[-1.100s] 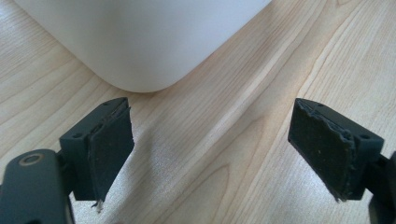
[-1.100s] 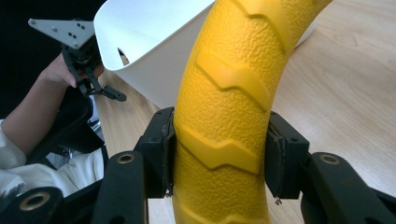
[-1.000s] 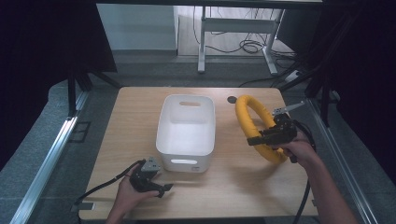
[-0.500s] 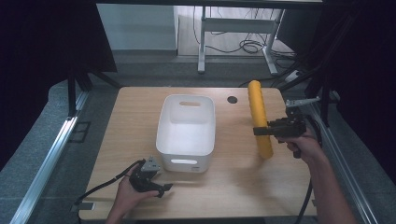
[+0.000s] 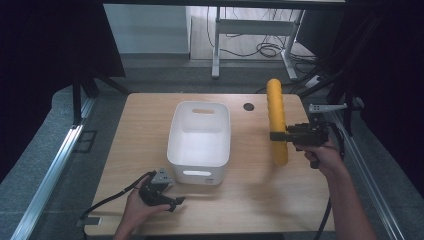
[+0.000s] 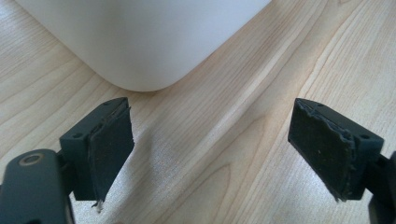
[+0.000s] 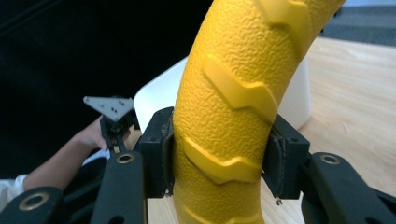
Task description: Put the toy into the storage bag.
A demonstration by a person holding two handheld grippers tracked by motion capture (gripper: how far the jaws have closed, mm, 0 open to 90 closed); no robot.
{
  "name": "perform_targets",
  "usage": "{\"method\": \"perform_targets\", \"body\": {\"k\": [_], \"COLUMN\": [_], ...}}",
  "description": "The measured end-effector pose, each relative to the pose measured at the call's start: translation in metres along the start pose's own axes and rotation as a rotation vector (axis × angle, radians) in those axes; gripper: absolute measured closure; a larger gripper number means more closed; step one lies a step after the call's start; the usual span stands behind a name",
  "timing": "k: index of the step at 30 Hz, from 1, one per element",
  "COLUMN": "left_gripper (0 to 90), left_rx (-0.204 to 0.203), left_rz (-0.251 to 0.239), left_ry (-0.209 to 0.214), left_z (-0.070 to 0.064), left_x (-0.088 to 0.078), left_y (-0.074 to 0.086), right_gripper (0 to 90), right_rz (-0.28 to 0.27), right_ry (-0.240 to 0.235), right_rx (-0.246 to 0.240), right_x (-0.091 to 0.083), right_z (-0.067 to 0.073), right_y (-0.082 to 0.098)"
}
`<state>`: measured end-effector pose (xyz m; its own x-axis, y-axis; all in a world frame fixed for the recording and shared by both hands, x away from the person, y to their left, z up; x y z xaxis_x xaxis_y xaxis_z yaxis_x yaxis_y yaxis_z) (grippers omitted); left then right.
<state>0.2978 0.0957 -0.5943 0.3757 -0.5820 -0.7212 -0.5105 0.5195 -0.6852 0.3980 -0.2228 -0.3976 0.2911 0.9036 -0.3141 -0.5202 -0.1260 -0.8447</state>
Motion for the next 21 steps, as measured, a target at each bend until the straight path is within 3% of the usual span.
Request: {"method": "perform_targets", "body": {"k": [7,11,16,21], "left_gripper": [14.2,14.2,14.2,14.2], "left_rx": [0.000,0.000,-0.001,-0.002], "left_rz": [-0.003,-0.002,-0.005,-0.003], "left_ry": [-0.002,-0.003,-0.002,-0.002], "left_z": [0.000,0.000,0.000,0.000], "left_x": [-0.001,-0.001,-0.001,-0.001], "left_y": [0.000,0.000,0.000,0.000], "right_gripper": [50.8,50.7,50.7,50.5], "right_rz": [-0.094,-0.180,-0.295,-0.368], "right_ry": [0.034,0.080,0.165,0.243], "right_rx": [-0.006,0.002,0.001,-0.016], "right_x": [0.007,0.010,0.014,0.022], "right_z": [0.009,0.011,0.012,0.017], "right_y": [-0.008,-0.015,-0.023,-0.028]}}
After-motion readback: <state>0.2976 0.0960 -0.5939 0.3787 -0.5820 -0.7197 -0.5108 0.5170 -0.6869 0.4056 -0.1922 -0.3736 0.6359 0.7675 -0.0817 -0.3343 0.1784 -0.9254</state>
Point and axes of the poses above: each handheld gripper's, and its own axes: x roughly forward along the jaws, y roughly out of its underside, z roughly to its left, the point moved 10 cm from there along x, roughly forward along the jaws, and after that the axes turned 3 degrees about -z, right-handed, at the moved point
